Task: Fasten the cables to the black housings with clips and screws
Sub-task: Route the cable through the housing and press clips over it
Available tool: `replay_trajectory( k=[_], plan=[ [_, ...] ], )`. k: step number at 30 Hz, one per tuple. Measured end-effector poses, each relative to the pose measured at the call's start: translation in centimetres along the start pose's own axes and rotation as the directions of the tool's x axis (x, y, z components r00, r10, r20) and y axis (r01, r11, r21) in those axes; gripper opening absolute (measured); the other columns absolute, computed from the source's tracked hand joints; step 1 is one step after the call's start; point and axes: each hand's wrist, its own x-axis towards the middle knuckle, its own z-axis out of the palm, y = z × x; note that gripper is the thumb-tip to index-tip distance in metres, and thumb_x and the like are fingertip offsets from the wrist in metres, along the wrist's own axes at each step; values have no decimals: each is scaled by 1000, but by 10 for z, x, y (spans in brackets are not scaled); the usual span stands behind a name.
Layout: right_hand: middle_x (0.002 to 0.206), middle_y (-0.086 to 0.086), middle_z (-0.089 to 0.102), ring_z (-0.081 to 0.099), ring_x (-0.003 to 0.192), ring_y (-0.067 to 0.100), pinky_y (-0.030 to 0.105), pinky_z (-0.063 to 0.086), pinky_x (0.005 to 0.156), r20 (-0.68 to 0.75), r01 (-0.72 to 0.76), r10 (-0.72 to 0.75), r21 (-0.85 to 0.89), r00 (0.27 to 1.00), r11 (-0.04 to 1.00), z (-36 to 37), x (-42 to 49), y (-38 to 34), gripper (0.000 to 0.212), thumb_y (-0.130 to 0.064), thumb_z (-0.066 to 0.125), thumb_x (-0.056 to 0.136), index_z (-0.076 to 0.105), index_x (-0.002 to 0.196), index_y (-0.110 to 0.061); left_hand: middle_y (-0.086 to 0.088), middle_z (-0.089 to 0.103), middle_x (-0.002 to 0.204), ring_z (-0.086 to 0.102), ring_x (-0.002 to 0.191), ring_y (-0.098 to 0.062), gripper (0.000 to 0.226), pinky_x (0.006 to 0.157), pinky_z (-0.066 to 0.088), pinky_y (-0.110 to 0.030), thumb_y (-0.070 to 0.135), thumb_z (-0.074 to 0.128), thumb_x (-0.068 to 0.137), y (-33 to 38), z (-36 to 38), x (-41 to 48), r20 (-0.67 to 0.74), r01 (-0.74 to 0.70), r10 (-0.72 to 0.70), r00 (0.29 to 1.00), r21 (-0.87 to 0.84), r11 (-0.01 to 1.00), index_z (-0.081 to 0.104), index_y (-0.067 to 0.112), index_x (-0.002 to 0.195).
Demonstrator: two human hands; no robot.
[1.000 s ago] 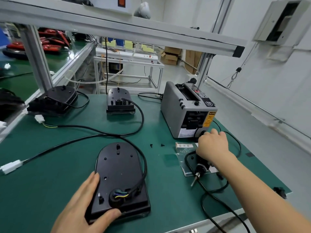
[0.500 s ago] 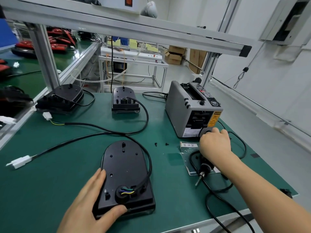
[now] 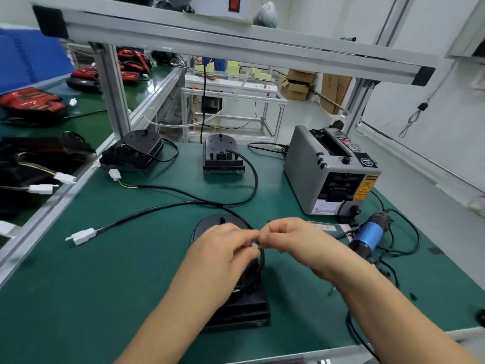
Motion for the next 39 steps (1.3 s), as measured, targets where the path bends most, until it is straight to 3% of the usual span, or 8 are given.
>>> replay_trajectory(
  k=[5,12,16,23,26,31,36,39],
  plan=[
    [73,-7,64,50,62,-4,7,36,59,4,16,-16,46,1000,999,9,2,0,21,-16,59,89,66,71,-22,15,57,77,52,76,2,29,72,37,-9,21,71,80,-9,0,1,28,90,-88,996,-66,994,70,31,107],
    [69,-14,66,54,61,-10,3,37,56,-97,43,-26,183,995,982,22,0,2,12,-20,64,88,68,76,-20,12,60,78,58,73,-6,26,73,47,-25,17,74,78,-9,-1,-2,-114,147,-157,981,-96,985,72,28,101],
    [66,-14,64,53,59,-8,4,38,56,-154,100,-63,245,986,964,28,-2,2,11,-14,66,86,68,76,-20,18,62,76,58,77,1,27,68,44,-12,18,73,76,-8,2,-4,-154,166,-186,970,-130,977,56,38,82],
    [65,-11,64,55,63,-1,9,40,58,-219,162,-91,332,971,929,36,-3,4,15,-5,69,81,68,75,-18,18,70,84,66,81,0,36,74,49,-12,5,69,78,-10,-2,-2,-99,242,-318,943,-450,859,65,40,86],
    [70,-7,65,57,67,4,15,44,64,-240,180,-100,341,966,923,40,-4,5,12,-6,73,78,69,78,-17,10,72,82,69,78,-7,33,75,53,-24,-1,66,79,-11,-2,-1,-71,280,-380,922,-558,782,67,32,80],
    [76,-1,69,59,69,7,19,49,68,-317,236,-155,235,936,943,45,-6,2,14,-7,77,74,70,80,-18,5,73,76,67,64,-10,29,60,49,-15,1,65,81,-12,-1,0,-92,290,-450,888,-648,704,69,30,77],
    [79,-7,64,57,73,3,14,44,69,-429,322,-323,-77,844,944,49,-6,1,20,-13,77,75,67,76,-29,4,69,67,57,59,-9,28,58,48,-17,-1,65,80,-12,4,3,-69,304,-543,837,-765,567,72,24,69],
    [81,-10,62,57,78,7,22,46,73,-439,348,-407,-211,801,913,51,-5,1,12,-18,76,77,70,82,-27,-1,68,71,56,66,-15,26,65,46,-27,-1,63,81,-11,5,3,-39,305,-579,814,-821,483,72,21,69]
  ],
)
